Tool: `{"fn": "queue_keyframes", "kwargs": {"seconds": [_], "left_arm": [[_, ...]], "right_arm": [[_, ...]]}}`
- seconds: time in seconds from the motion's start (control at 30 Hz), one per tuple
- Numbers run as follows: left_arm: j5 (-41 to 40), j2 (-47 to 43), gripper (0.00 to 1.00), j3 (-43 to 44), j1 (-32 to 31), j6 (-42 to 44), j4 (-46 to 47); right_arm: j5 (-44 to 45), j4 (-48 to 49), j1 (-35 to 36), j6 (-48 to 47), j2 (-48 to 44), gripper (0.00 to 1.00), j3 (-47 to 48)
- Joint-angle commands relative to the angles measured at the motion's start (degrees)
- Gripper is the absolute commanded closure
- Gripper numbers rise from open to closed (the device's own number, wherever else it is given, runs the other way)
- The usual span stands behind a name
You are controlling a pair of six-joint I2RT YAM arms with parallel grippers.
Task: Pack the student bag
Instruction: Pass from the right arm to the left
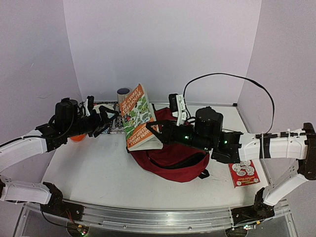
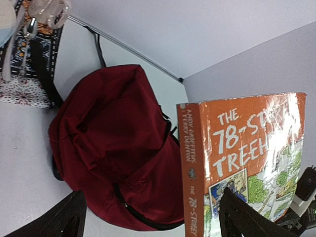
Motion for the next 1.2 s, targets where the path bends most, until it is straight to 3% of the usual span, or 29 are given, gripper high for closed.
{"fn": "queue_keyframes", "kwargs": {"seconds": [0.0, 0.4, 0.67, 0.83, 1.17], "left_arm": [[8.09, 2.32, 0.05, 1.41, 0.18, -2.31, 10.87], [17.54, 7.89, 0.10, -1.22, -0.46, -10.19, 27.92], [19.50, 6.06, 0.45, -2.34, -0.96, -12.26, 34.44], [20.23, 5.51, 0.61, -3.98, -1.06, -14.94, 38.91], [16.88, 4.58, 1.00, -5.13, -1.55, -17.99, 42.44]], "right_arm": [[-3.70, 13.48, -0.41, 0.60, -3.69, 1.00, 0.27], [-8.19, 17.66, -1.54, 2.20, -2.23, 1.00, 0.30], [-7.55, 17.73, -4.25, 5.49, -1.05, 1.00, -2.12], [-7.66, 17.52, -5.55, 7.65, 0.82, 0.97, -2.69], [0.22, 9.10, -5.83, 8.78, 0.42, 0.76, -2.78]]}}
